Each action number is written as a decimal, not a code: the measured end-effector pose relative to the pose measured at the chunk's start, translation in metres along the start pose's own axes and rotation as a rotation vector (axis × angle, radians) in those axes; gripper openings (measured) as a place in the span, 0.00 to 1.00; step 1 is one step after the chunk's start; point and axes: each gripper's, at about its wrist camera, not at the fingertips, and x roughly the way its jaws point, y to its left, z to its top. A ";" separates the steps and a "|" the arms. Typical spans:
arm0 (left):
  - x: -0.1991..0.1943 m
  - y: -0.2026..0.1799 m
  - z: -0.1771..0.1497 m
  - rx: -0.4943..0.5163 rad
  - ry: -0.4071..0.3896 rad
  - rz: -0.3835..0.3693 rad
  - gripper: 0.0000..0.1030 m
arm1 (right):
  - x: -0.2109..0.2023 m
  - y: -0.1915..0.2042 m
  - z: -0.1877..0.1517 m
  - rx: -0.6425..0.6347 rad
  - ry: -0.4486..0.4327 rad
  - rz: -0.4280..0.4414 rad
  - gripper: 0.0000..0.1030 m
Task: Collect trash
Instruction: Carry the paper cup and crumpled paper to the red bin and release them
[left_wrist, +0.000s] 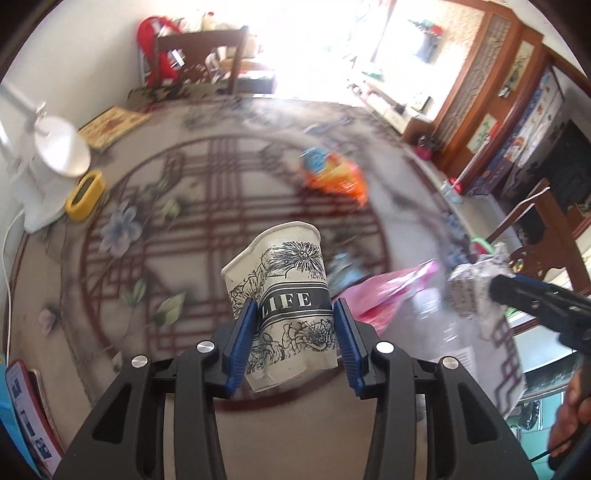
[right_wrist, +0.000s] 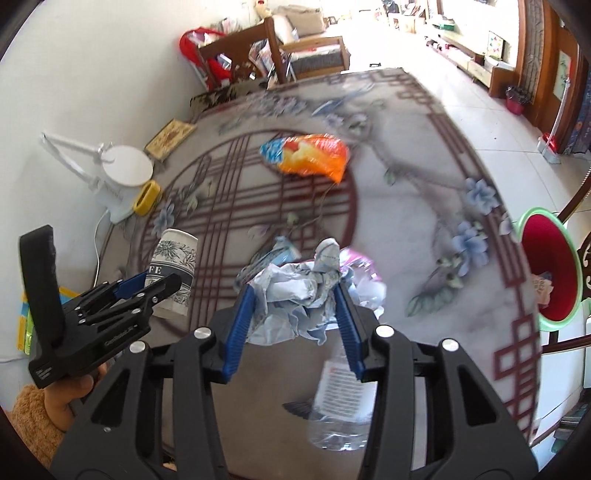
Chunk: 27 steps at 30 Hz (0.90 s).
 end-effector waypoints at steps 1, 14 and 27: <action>-0.002 -0.007 0.002 0.007 -0.008 -0.006 0.39 | -0.004 -0.005 0.001 0.007 -0.010 0.001 0.42; -0.008 -0.111 0.025 0.097 -0.061 -0.081 0.39 | -0.039 -0.074 0.010 0.049 -0.066 -0.002 0.42; 0.022 -0.193 0.041 0.137 -0.031 -0.072 0.39 | -0.050 -0.175 0.019 0.136 -0.072 -0.014 0.43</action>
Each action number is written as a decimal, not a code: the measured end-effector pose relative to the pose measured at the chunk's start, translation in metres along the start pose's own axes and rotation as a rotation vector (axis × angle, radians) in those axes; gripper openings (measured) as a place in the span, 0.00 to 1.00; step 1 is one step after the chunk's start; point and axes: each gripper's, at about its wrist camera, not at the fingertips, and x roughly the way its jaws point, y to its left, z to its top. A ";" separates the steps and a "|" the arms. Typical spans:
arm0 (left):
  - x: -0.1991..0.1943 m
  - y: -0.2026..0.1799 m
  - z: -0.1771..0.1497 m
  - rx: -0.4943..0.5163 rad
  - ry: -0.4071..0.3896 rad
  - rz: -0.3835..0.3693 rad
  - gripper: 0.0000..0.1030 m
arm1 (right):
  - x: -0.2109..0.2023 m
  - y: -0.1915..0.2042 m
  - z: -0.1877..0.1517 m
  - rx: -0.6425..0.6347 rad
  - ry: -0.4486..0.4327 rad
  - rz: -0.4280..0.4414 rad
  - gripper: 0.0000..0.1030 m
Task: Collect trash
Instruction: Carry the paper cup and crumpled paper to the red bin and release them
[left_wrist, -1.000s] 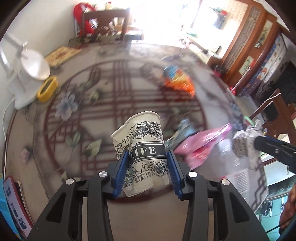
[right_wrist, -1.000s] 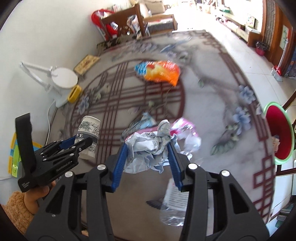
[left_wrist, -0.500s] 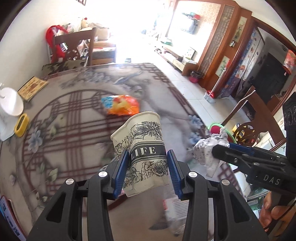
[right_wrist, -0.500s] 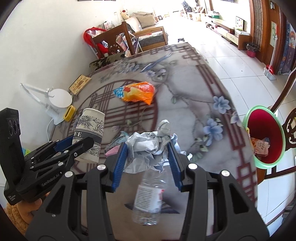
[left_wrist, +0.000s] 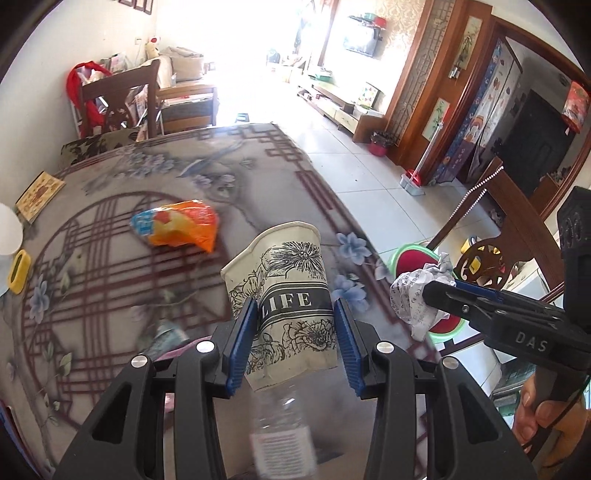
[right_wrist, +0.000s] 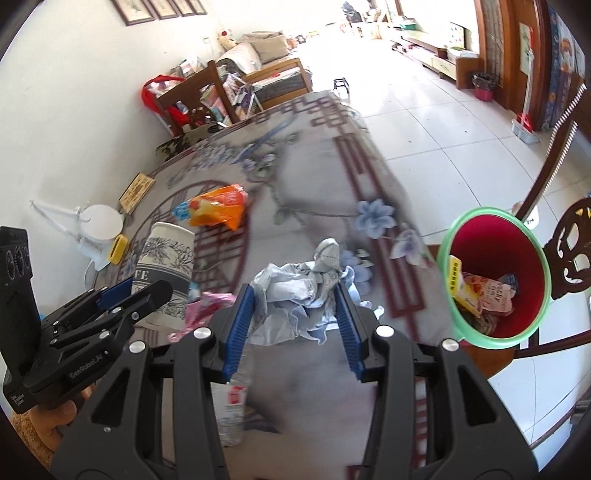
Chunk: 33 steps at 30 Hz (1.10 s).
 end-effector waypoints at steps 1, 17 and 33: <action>0.002 -0.005 0.002 0.003 0.001 -0.001 0.39 | 0.000 -0.007 0.002 0.005 0.000 -0.005 0.43; 0.041 -0.106 0.026 0.121 0.036 -0.069 0.39 | -0.002 -0.163 0.028 0.090 -0.017 -0.248 0.44; 0.108 -0.200 0.041 0.271 0.128 -0.194 0.39 | -0.010 -0.226 0.032 0.142 -0.058 -0.332 0.74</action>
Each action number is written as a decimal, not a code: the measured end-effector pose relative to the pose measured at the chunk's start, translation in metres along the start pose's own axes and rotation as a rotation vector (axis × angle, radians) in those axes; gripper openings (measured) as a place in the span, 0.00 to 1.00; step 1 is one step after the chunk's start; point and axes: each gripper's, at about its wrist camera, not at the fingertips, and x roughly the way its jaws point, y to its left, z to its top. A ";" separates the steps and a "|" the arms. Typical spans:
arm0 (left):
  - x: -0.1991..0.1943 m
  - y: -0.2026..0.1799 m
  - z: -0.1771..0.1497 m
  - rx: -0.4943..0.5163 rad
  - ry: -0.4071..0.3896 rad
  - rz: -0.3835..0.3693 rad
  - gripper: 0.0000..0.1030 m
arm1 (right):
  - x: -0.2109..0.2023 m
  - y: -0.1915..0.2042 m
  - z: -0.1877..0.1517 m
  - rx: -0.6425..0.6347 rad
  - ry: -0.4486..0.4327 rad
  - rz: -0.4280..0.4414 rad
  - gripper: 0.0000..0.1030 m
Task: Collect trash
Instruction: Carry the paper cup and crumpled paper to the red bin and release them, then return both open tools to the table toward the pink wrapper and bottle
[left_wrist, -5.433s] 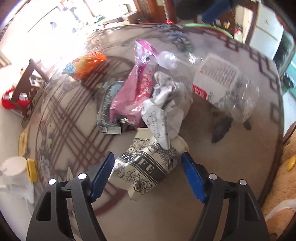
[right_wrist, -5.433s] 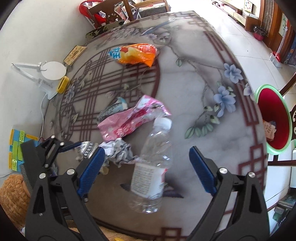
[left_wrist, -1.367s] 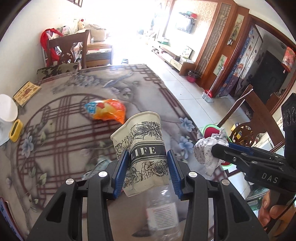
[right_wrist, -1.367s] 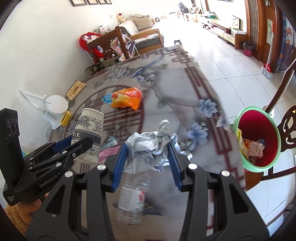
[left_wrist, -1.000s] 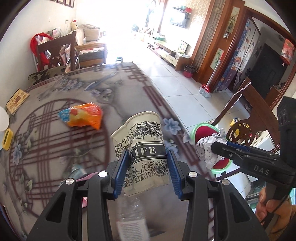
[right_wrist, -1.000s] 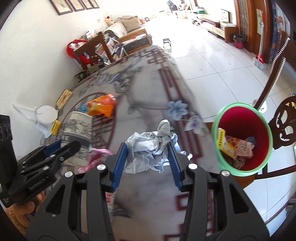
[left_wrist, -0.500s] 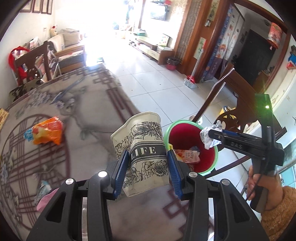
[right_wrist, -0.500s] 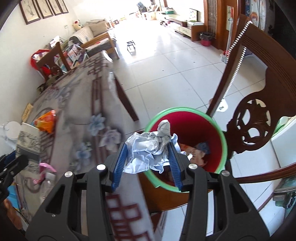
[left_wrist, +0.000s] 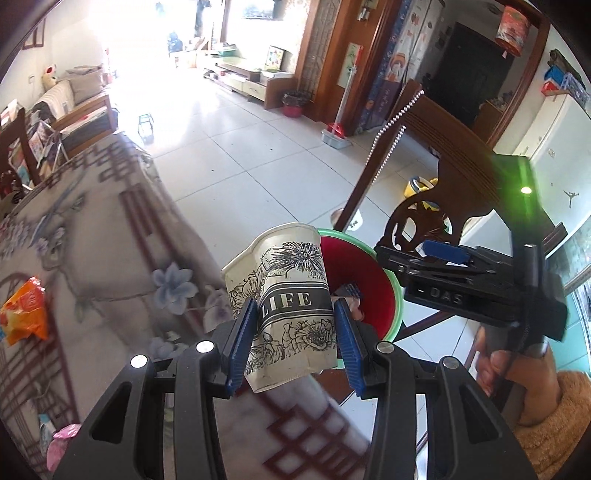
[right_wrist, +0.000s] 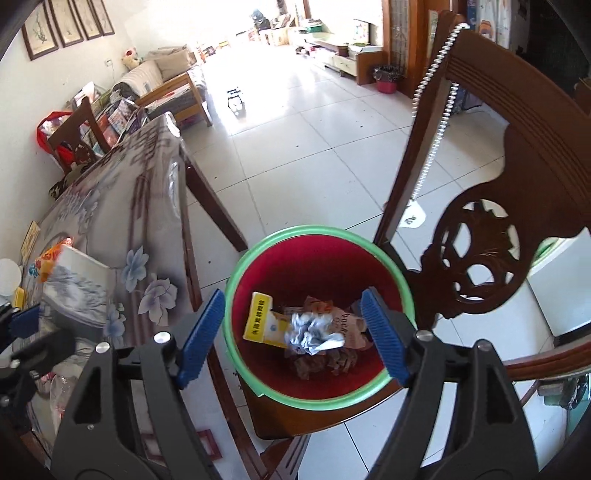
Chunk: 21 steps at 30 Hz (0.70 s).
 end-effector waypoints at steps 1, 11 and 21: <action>0.006 -0.005 0.003 0.007 0.007 -0.005 0.39 | -0.005 -0.006 -0.002 0.023 -0.008 -0.004 0.75; 0.055 -0.042 0.029 0.068 0.050 -0.085 0.39 | -0.032 -0.056 -0.029 0.190 0.000 -0.055 0.77; 0.058 -0.044 0.037 0.058 0.025 -0.099 0.68 | -0.042 -0.063 -0.044 0.223 0.003 -0.081 0.77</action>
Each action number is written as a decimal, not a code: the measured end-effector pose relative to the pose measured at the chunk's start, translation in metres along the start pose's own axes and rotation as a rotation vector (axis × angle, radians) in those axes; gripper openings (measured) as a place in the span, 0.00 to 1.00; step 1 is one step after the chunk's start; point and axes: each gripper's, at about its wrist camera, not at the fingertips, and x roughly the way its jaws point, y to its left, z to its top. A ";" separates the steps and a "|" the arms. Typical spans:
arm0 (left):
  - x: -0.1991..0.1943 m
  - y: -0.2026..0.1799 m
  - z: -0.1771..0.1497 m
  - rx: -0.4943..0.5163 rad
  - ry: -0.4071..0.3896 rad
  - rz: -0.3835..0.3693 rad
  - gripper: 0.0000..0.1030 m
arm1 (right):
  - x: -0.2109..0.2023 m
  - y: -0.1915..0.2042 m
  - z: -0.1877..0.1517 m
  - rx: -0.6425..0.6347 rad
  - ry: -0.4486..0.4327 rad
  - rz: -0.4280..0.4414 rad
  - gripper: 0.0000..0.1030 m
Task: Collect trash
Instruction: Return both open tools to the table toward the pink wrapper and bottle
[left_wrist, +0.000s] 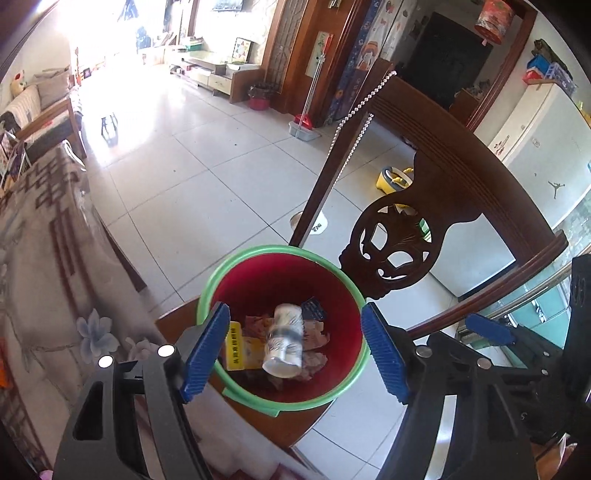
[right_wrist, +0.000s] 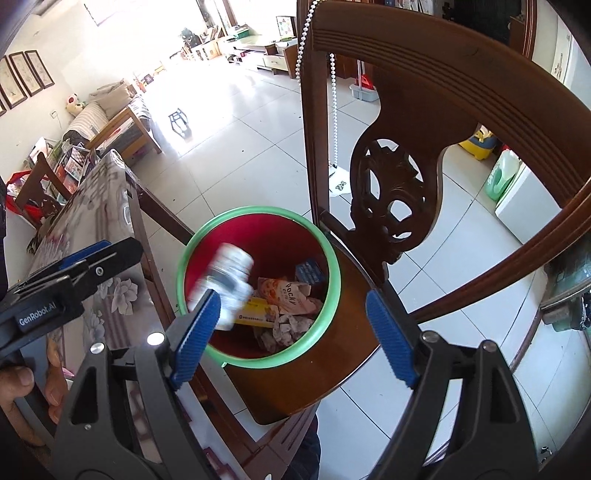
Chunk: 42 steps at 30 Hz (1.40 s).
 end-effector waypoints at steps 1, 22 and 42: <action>-0.006 0.001 -0.002 0.008 -0.007 0.005 0.68 | -0.001 0.003 -0.001 -0.004 0.001 0.004 0.77; -0.170 0.137 -0.095 -0.203 -0.158 0.136 0.68 | -0.016 0.183 -0.039 -0.251 0.007 0.167 0.79; -0.230 0.304 -0.247 -0.472 -0.091 0.274 0.68 | -0.037 0.335 -0.129 -0.458 0.087 0.198 0.82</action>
